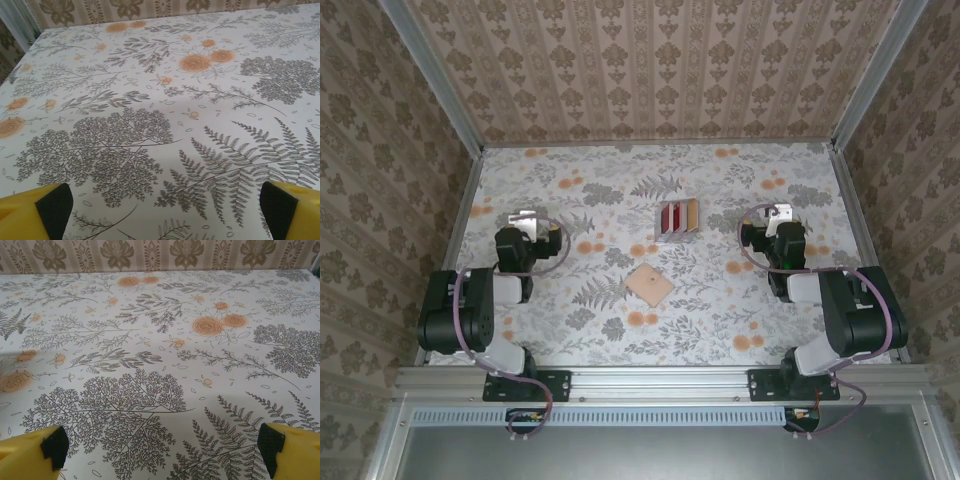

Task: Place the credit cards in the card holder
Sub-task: Open the button on the card holder.

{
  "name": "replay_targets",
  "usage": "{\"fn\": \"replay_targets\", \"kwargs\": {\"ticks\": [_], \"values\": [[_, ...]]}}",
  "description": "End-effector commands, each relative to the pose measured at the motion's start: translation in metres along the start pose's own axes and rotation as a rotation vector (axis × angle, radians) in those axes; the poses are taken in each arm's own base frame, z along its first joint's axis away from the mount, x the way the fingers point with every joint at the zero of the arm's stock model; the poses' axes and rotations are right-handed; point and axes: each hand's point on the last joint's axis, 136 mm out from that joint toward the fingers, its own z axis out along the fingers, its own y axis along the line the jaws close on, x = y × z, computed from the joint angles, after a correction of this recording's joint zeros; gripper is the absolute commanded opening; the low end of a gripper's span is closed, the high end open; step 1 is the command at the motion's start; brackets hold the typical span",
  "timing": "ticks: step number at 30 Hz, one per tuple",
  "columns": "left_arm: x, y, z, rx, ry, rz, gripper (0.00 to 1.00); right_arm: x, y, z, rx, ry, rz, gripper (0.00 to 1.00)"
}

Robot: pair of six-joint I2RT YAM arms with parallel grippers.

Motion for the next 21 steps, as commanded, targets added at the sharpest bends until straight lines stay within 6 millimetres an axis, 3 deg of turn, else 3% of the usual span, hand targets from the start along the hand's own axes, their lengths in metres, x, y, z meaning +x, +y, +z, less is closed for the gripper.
{"fn": "replay_targets", "kwargs": {"ticks": [1, 21], "values": [[-0.0116, 0.0031, 0.0009, -0.023, -0.031, 0.034, 1.0, -0.0058, 0.0023, 0.0033, -0.014, -0.009, 0.0, 1.0], [-0.0121, 0.003, 0.0003, -0.032, -0.034, 0.037, 1.0, -0.0054, 0.0019, 0.0035, -0.013, -0.008, -0.002, 1.0]]}}
